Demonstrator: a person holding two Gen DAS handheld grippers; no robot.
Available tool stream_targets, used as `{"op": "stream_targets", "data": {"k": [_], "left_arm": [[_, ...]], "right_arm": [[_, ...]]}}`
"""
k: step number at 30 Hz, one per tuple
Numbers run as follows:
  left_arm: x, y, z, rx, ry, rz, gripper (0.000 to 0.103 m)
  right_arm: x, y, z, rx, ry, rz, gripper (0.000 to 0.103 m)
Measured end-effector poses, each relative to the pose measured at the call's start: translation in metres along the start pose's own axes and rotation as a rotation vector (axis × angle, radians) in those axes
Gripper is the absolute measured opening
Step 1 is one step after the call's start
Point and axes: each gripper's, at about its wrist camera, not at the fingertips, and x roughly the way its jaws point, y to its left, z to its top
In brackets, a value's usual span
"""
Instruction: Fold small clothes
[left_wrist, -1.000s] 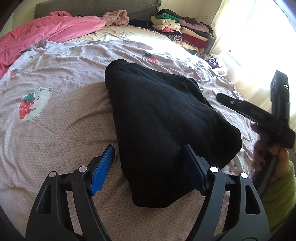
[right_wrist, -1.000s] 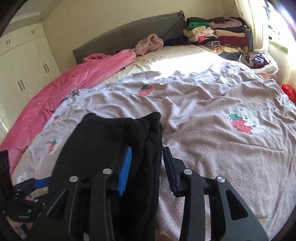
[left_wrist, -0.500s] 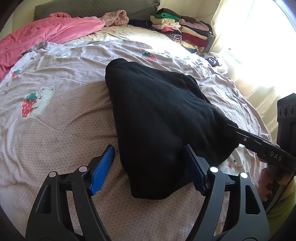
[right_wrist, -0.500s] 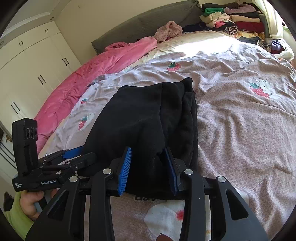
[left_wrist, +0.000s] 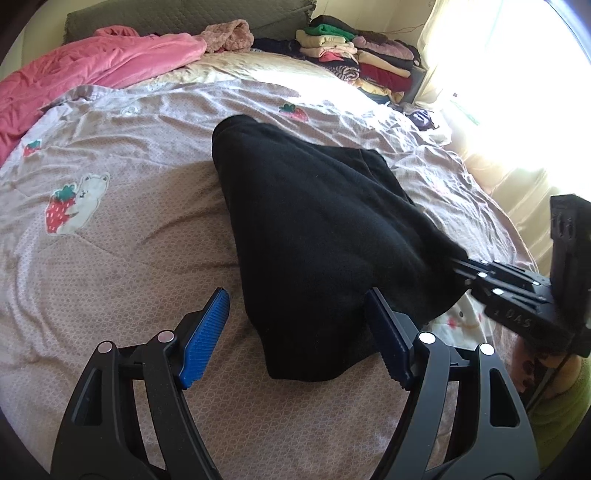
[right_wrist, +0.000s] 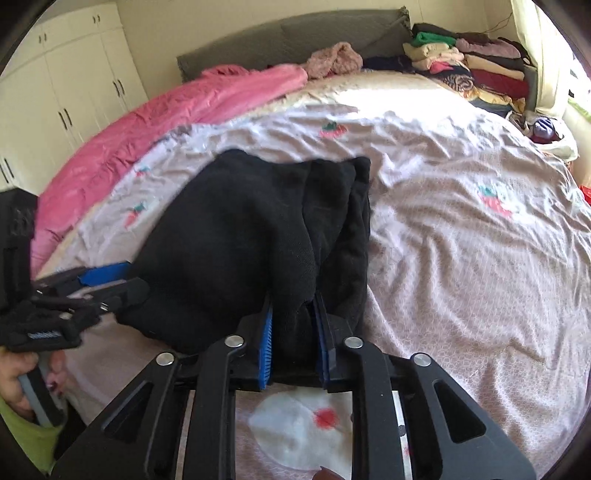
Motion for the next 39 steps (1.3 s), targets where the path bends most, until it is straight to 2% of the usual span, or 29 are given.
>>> {"op": "stream_targets", "data": {"k": [4, 8, 10, 12, 14, 16, 17, 19, 21, 25, 30, 39], "left_arm": [[0.003, 0.003, -0.005, -0.003, 0.011, -0.001, 0.068], [-0.002, 0.001, -0.005, 0.000, -0.002, 0.003, 0.068], [-0.006, 0.001, -0.005, -0.001, -0.012, 0.003, 0.068], [-0.010, 0.001, -0.004, -0.002, -0.020, 0.005, 0.068], [-0.016, 0.001, -0.005, -0.003, -0.032, 0.007, 0.069], [-0.022, 0.002, -0.006, -0.008, -0.046, 0.012, 0.076], [-0.025, 0.002, -0.006, -0.009, -0.052, 0.014, 0.078], [-0.033, 0.003, -0.007, -0.010, -0.067, 0.016, 0.082], [-0.041, 0.002, -0.008, -0.006, -0.080, 0.021, 0.091], [-0.063, 0.003, -0.013, -0.005, -0.123, 0.031, 0.093], [-0.080, 0.002, -0.021, 0.019, -0.140, 0.085, 0.093], [-0.103, 0.011, -0.044, 0.022, -0.156, 0.122, 0.094]], "right_arm": [[0.007, -0.014, -0.008, 0.081, -0.008, 0.023, 0.027], [-0.003, -0.004, -0.008, 0.057, -0.027, -0.013, 0.033], [-0.012, 0.002, -0.008, 0.033, -0.048, -0.043, 0.040], [-0.021, 0.005, -0.010, 0.014, -0.065, -0.084, 0.057], [-0.029, 0.006, -0.012, 0.008, -0.082, -0.090, 0.058], [-0.038, 0.008, -0.014, 0.007, -0.105, -0.105, 0.068], [-0.043, 0.008, -0.015, 0.008, -0.119, -0.117, 0.078], [-0.052, 0.011, -0.017, 0.002, -0.146, -0.133, 0.083], [-0.059, 0.015, -0.018, -0.007, -0.165, -0.158, 0.095], [-0.074, 0.024, -0.024, -0.023, -0.218, -0.187, 0.098], [-0.086, 0.034, -0.034, -0.028, -0.266, -0.198, 0.098], [-0.091, 0.048, -0.048, -0.038, -0.245, -0.187, 0.098]]}}
